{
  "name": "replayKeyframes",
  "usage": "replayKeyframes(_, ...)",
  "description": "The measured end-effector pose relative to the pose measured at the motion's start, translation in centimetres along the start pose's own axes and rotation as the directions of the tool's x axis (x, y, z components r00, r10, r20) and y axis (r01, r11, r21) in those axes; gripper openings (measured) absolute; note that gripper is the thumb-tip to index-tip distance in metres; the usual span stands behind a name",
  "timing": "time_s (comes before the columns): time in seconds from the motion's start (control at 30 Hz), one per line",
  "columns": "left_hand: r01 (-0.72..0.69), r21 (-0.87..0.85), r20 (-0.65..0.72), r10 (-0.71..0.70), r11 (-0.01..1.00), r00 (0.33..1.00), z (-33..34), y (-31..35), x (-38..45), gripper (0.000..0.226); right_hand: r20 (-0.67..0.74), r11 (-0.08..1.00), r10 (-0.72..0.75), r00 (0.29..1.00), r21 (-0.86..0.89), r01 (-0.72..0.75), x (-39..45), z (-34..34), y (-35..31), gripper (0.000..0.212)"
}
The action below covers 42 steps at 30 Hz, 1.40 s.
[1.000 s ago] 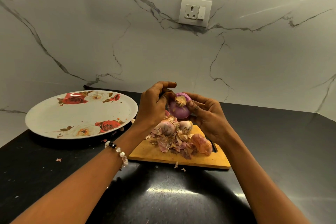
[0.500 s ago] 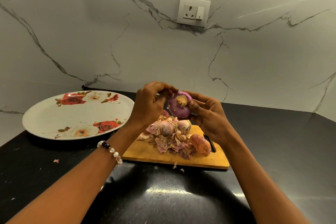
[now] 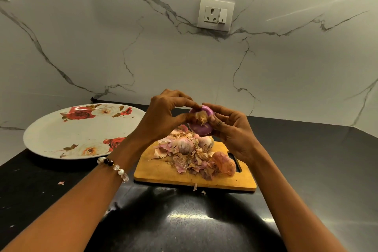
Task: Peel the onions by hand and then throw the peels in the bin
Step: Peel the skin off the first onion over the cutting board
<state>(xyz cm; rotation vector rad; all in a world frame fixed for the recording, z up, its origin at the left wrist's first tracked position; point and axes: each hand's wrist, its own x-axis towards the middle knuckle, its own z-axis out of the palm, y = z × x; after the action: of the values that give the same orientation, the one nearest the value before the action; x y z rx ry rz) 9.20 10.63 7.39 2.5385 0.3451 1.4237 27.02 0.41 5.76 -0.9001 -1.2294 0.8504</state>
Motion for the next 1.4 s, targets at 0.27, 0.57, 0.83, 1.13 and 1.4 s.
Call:
replayKeyframes(0.27,-0.085,0.009,0.022,0.085,0.996,0.996,-0.7,0.4,-0.2,0.024,0.021,1.0,0.003,1.0,-0.015,-0.002,0.0,0.1,0.1,0.042)
replayKeyframes(0.57,0.171,-0.118,-0.08,-0.181,0.978,0.98,0.5,1.1,-0.4,0.031,-0.029,0.999,-0.024,0.999,-0.022,0.024,0.1,0.1,0.2,0.044)
replayKeyframes(0.83,0.361,-0.288,0.009,-0.374,0.887,0.927,0.4,0.8,-0.5,0.034,-0.015,0.998,-0.053,0.998,-0.032,0.052,0.2,-0.2,0.2,0.045)
replayKeyframes(1.13,0.364,-0.204,0.061,-0.359,0.909,0.931,0.5,1.2,-0.5,0.044,0.037,0.96,-0.11,0.993,-0.254,0.115,0.2,-0.1,0.6,0.047)
replayKeyframes(1.4,0.404,-0.142,0.049,-0.401,0.904,0.915,1.3,1.4,-0.8,0.042,0.091,0.841,-0.198,0.976,-0.495,0.217,0.2,0.5,0.9,0.051)
